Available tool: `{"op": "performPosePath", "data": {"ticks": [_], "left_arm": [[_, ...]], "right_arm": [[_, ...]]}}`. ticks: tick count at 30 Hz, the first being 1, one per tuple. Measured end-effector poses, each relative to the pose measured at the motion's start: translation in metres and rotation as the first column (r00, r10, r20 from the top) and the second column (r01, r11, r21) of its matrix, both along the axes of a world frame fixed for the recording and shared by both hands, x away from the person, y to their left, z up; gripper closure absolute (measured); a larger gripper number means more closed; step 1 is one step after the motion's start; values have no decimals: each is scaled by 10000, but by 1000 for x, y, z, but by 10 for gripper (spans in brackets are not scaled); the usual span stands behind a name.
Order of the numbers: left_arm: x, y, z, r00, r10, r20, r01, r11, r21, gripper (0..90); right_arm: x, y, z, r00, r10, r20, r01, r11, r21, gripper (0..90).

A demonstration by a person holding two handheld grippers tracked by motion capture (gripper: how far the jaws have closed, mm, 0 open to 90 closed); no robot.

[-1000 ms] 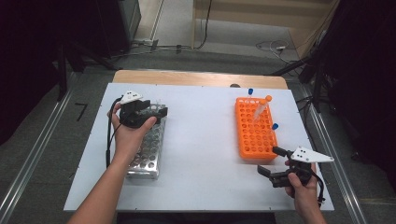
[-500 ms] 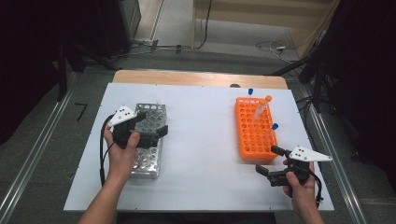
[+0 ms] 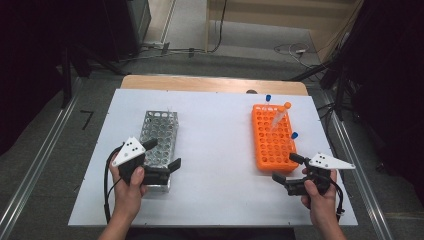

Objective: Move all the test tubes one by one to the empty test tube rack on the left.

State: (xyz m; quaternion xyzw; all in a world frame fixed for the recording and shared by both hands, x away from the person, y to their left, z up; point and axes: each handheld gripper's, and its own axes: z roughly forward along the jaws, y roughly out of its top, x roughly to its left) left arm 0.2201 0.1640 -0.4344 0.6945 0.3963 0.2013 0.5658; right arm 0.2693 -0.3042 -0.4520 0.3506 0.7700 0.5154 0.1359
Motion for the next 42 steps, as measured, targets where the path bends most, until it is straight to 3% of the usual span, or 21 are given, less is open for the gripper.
{"op": "performPosePath", "data": {"ticks": [2, 5, 10, 18, 23, 32, 42], "left_arm": [[-3, -2, -2, 10000, -88, 23, 88, 9999, 122, 0], [-8, -6, -5, 9998, -190, 85, 188, 9996, 231, 0], [-9, -8, -9, 9997, -253, -12, 253, 9992, 314, 0], [-9, -7, -9, 9996, -273, -42, 274, 9989, 367, 0], [-9, -7, -9, 9996, -288, -24, 288, 9988, 403, 0], [-10, -7, -10, 9994, -337, 11, 336, 9987, 387, 0], [-11, -8, -10, 9992, -405, 32, 403, 9982, 454, 0]], "right_arm": [[2, 3, 2, 9999, -149, -31, 149, 9999, -30, 7], [6, 7, 3, 9990, -407, -207, 413, 9987, 313, 110], [16, 17, 3, 9933, -1152, -108, 1153, 9933, 63, 231], [39, 29, -2, 9688, -2477, -38, 2477, 9688, -86, 447], [58, 39, -8, 9417, -3360, -193, 3352, 9415, -358, 505], [79, 51, -16, 9134, -4059, -293, 4010, 9100, -1050, 558], [90, 58, -16, 8993, -4366, -241, 4313, 8948, -1150, 615]]}}
